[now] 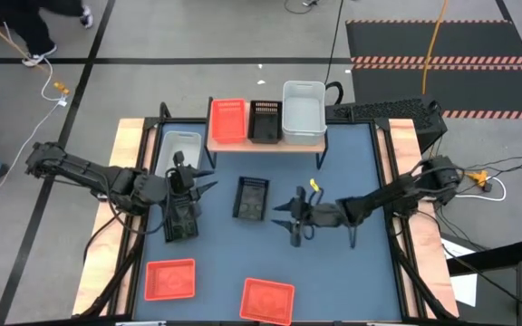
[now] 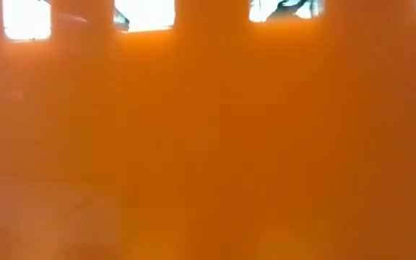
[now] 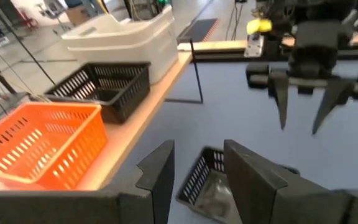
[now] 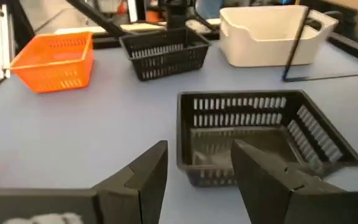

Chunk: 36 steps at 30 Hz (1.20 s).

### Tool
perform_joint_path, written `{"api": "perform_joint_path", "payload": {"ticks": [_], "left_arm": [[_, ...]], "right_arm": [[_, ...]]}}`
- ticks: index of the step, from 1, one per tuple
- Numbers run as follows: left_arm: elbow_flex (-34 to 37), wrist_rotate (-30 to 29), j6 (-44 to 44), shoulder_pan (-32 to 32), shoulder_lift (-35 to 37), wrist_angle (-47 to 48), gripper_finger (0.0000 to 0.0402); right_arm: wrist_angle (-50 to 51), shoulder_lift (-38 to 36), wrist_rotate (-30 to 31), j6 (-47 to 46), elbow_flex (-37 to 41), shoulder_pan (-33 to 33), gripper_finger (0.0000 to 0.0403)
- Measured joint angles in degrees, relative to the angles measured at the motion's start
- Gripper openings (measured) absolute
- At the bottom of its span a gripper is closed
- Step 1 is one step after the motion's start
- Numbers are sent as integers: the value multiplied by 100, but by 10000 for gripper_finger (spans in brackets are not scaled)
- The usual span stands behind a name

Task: Stack baskets on shelf by color
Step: Stack the right black bin on top of the other black bin on the shelf

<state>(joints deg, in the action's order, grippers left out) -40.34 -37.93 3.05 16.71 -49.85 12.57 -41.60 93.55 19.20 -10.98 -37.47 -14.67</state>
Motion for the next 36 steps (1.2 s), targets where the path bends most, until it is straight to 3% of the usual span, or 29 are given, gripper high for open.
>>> {"api": "perform_joint_path", "payload": {"ticks": [10,23,27,31,36], "left_arm": [[0,-4,-232,-273,0,-208,140],[0,78,328,-187,-2,685,140],[0,78,332,-190,-2,688,140],[0,78,326,-190,-2,690,140],[0,76,324,-190,-2,690,140]], "right_arm": [[2008,1242,-461,807,-2316,385,171],[2239,1797,-1619,420,-2567,856,166],[2573,1793,-1851,400,-2565,991,134],[2761,1793,-2267,258,-2565,1089,84],[2794,1684,-2369,227,-2565,1076,19]]}}
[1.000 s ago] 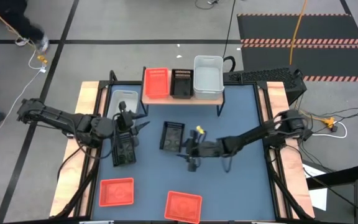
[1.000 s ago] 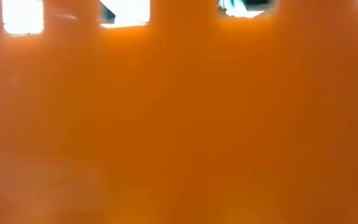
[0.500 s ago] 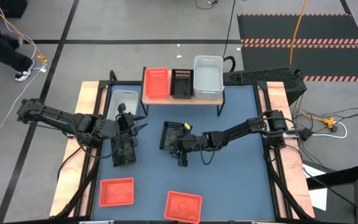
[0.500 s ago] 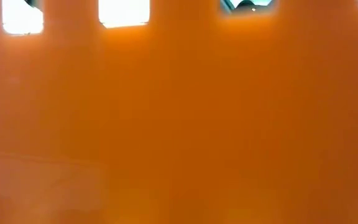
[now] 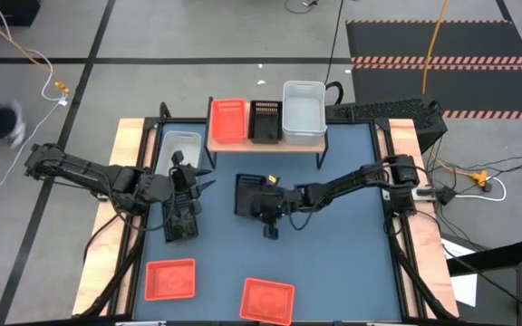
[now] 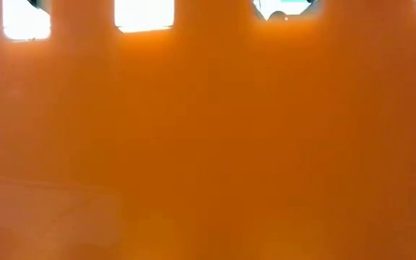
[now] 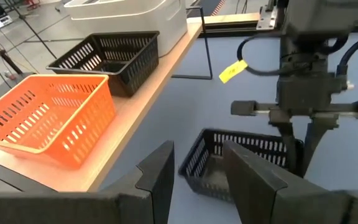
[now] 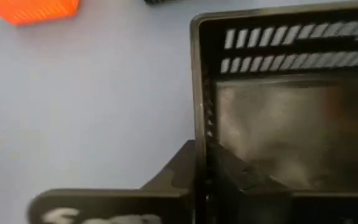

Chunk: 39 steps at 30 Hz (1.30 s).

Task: Stack baskets on shelf by color
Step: Stack the right black bin on top of the other black bin on the shelf

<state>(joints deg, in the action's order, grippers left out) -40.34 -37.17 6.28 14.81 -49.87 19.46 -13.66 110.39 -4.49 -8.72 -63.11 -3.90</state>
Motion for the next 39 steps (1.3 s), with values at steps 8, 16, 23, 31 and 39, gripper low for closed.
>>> {"api": "perform_joint_path", "payload": {"ticks": [8,16,23,31,39], "left_arm": [[0,-2,-9,-66,0,-2,140],[0,-9,9,-173,0,-22,140],[0,-9,-28,-173,0,-333,140],[0,-7,8,-155,1,-323,140],[0,0,6,-129,2,-293,140]], "right_arm": [[376,-1183,-477,228,6,-433,3],[2175,-2495,70,1038,-1267,-728,2],[4361,-2057,1284,1981,-3293,-591,1],[4782,-1871,2242,2953,-4103,331,1],[4786,-1856,1266,3048,-3669,1666,1]]}}
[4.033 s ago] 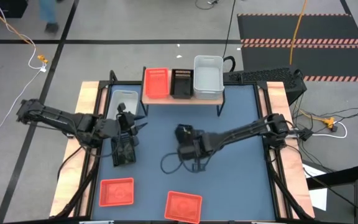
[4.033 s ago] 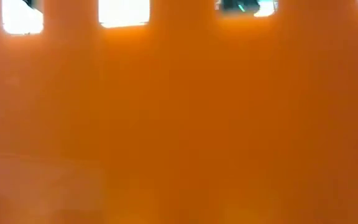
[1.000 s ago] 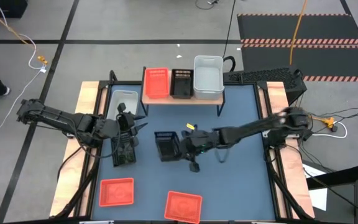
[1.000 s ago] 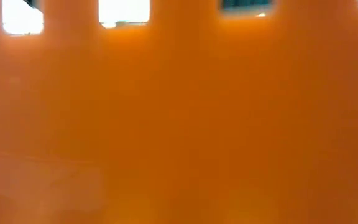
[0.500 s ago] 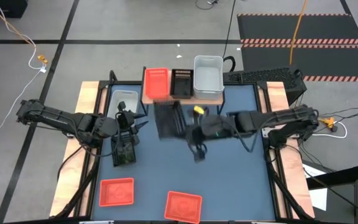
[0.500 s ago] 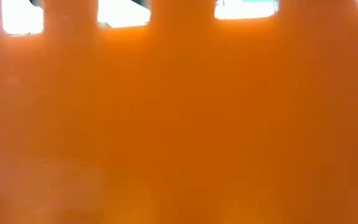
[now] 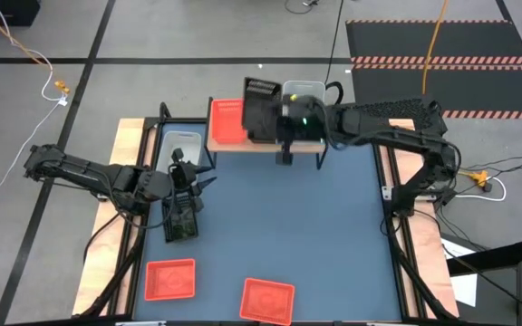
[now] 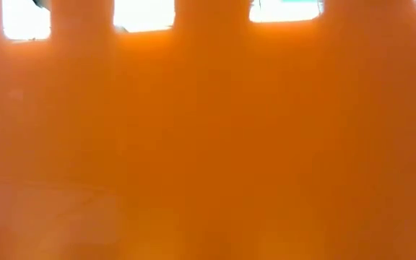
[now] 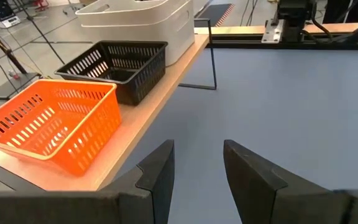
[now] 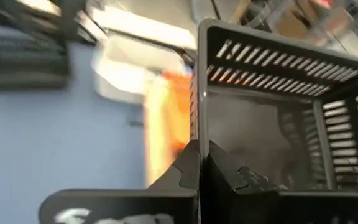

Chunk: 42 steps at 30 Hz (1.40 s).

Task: Stack baskets on shelf by color
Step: Stack the right black bin on top of the other black bin on the shelf

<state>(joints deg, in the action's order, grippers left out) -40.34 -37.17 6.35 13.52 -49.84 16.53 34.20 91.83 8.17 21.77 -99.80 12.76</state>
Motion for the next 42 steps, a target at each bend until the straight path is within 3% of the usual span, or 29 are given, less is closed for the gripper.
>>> {"api": "perform_joint_path", "payload": {"ticks": [5,12,21,31,42], "left_arm": [[0,0,-2,0,-2,-2,140],[0,-2,-2,0,-2,-4,140],[0,-2,-59,0,-2,-6,140],[0,-4,-130,0,-1,-8,140],[0,-37,-133,0,-2,-10,140]], "right_arm": [[-12,-6,-821,318,269,572,0],[-235,-1,-1409,507,646,966,0],[-919,3,-1408,461,1399,1012,1],[-988,2,-1362,635,1547,1012,8],[-1074,-3,-796,463,1547,999,105]]}}
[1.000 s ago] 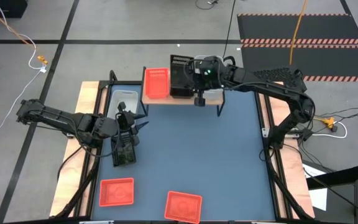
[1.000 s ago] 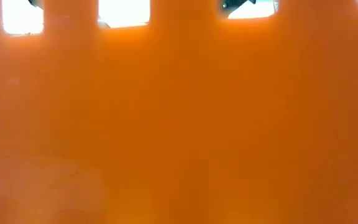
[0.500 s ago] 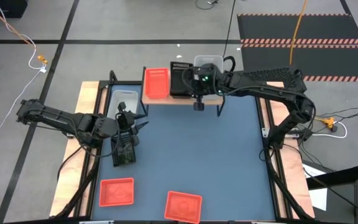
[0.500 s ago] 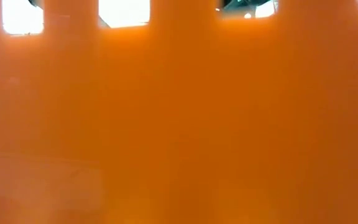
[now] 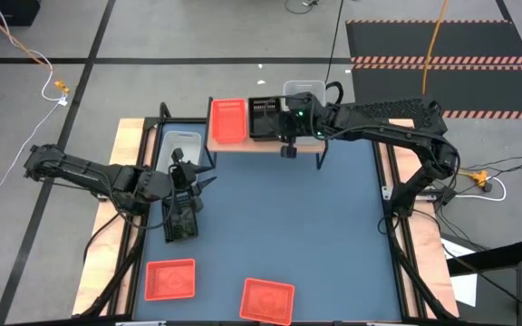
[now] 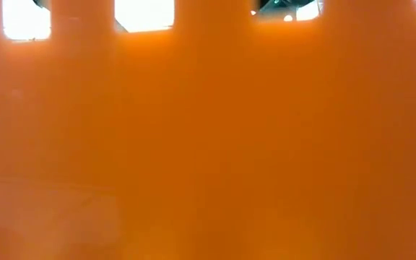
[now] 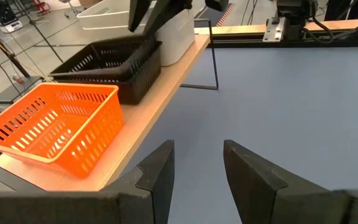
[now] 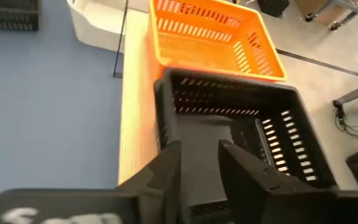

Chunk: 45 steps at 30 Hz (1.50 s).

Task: Stack baskets on shelf by color
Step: Stack the right black bin on top of the other black bin on the shelf, then stack the right orange bin on top of the other orange bin on the shelf

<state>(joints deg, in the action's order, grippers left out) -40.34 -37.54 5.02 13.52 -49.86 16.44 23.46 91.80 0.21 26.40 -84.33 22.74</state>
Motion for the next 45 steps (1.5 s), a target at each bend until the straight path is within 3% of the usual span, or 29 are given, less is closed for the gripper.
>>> {"api": "perform_joint_path", "payload": {"ticks": [5,13,17,20,22,26,33,45], "left_arm": [[0,0,-2,0,-1,3,140],[0,-7,-36,0,2,220,140],[0,-7,71,13,1,218,140],[0,-5,114,17,-1,220,140],[0,-2,132,17,-1,224,140],[0,1,223,17,-1,228,140],[0,4,139,17,-1,-83,140],[-2,9,29,17,-1,-192,140]], "right_arm": [[-179,-208,29,-300,0,-283,134],[-198,-477,-120,-394,-4,-1523,129],[-149,-501,-992,-1352,338,-2192,128],[-906,-476,-2061,-1984,1185,-2790,128],[-1746,-464,-2400,-2163,1824,-3252,128],[-3039,-482,-2174,-2004,2649,-4163,128],[-3118,-179,-1364,-1128,2821,-5159,128],[-3269,749,-1078,-151,2798,-5516,127]]}}
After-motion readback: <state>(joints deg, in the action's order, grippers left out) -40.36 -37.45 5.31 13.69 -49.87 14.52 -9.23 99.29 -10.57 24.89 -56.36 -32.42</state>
